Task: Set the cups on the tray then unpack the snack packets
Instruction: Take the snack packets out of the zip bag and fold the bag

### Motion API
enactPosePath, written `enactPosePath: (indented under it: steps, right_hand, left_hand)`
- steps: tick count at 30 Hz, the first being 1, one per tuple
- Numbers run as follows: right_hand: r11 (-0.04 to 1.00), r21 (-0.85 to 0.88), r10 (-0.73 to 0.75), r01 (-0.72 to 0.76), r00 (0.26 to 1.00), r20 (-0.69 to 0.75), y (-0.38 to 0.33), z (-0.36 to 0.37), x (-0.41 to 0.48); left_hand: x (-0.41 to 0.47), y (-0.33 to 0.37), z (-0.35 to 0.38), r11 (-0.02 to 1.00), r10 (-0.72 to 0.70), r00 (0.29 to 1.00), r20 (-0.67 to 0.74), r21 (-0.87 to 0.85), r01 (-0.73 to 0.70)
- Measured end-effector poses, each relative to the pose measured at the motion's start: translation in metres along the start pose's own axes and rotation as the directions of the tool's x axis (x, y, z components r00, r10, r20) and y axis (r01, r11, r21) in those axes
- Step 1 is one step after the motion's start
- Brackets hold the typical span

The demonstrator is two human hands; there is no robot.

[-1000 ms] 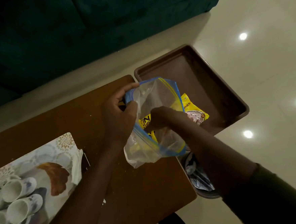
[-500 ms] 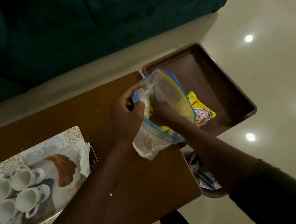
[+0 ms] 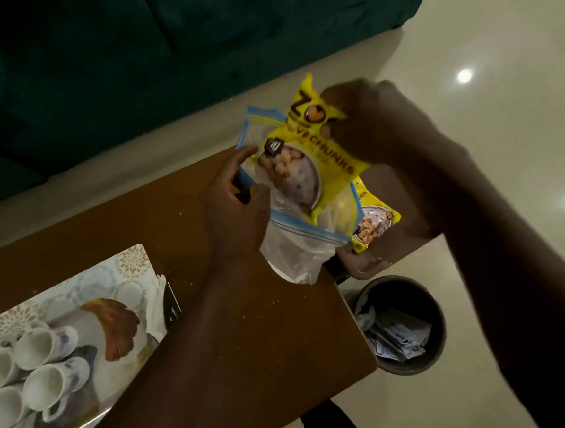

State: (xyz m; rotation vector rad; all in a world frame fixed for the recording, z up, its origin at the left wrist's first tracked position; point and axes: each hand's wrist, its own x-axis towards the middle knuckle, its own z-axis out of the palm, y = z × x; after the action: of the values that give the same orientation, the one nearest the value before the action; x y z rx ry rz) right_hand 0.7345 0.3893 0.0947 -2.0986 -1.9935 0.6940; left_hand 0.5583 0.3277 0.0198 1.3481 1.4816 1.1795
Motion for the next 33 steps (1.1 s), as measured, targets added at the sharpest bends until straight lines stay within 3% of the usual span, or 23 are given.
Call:
enactPosePath:
  steps: [4, 6, 9, 13, 20, 23, 25, 29, 33]
  right_hand:
    - [0.988, 0.156, 0.027, -0.016, 0.997, -0.070, 0.021, -0.053, 0.008]
    - [0.997, -0.076, 0.013, -0.019, 0.996, -0.086, 0.037, -0.063, 0.020]
    - [0.901, -0.433, 0.019, 0.022, 0.996, 0.090, 0.060, -0.047, 0.044]
    - [0.792, -0.606, 0.121, 0.075, 0.954, 0.276, 0.107, 0.009, 0.059]
    - [0.647, -0.739, 0.089, 0.188, 0.944, 0.318, 0.186, 0.075, 0.063]
    - [0.681, -0.707, 0.053, 0.193, 0.949, 0.310, 0.199, 0.094, 0.068]
    - [0.755, -0.635, 0.060, 0.163, 0.947, 0.315, 0.203, 0.102, 0.069]
    - [0.923, -0.385, 0.086, 0.013, 0.967, 0.238, 0.208, 0.113, 0.068]
    - [0.992, -0.073, 0.104, -0.101, 0.993, 0.047, 0.194, 0.112, 0.057]
  left_hand:
    - [0.003, -0.005, -0.007, 0.998, -0.040, 0.996, -0.077, 0.041, 0.043]
    - [0.004, -0.006, -0.008, 0.998, -0.050, 0.993, -0.102, 0.032, 0.054]
    - [0.005, -0.004, -0.009, 0.998, -0.058, 0.991, -0.119, 0.031, 0.062]
    - [0.007, -0.006, -0.008, 0.999, -0.033, 0.993, -0.116, 0.037, 0.038]
    - [0.005, -0.016, -0.009, 0.992, -0.033, 0.992, -0.121, 0.117, 0.047]
    - [0.003, -0.017, -0.003, 0.991, -0.056, 0.993, -0.102, 0.115, 0.068]
    - [0.003, -0.018, -0.001, 0.991, -0.064, 0.993, -0.100, 0.112, 0.075]
    - [0.008, -0.018, -0.001, 0.991, -0.064, 0.992, -0.106, 0.111, 0.075]
    - [0.014, -0.021, -0.001, 0.989, -0.123, 0.983, -0.138, 0.062, 0.133]
